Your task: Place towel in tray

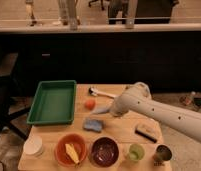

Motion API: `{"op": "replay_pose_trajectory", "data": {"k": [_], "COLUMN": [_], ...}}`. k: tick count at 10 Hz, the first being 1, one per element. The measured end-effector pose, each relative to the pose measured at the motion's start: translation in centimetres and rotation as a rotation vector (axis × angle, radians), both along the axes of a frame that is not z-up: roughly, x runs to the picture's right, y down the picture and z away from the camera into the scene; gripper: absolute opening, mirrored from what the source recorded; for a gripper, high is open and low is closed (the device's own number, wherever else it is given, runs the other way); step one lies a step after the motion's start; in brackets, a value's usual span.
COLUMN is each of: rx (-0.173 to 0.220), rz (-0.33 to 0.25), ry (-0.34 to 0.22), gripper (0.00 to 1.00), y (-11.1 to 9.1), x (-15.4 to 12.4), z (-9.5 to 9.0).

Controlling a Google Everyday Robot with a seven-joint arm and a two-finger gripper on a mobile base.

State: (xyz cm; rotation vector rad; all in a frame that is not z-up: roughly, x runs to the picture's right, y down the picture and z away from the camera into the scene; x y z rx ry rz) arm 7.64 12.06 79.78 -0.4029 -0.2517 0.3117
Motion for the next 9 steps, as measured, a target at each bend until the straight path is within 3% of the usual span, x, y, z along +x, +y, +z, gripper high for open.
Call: {"op": "replay_pose_trajectory", "data": {"k": [6,9], "rx": [-0.002,0.021], "rz": [-0.002,-0.075], "ry": [0.002,-0.008], "gripper": [0.00,0.00], "y": [0.1,-1.8], "x": [0.0,-1.6], "z": [0.0,1.5]}}
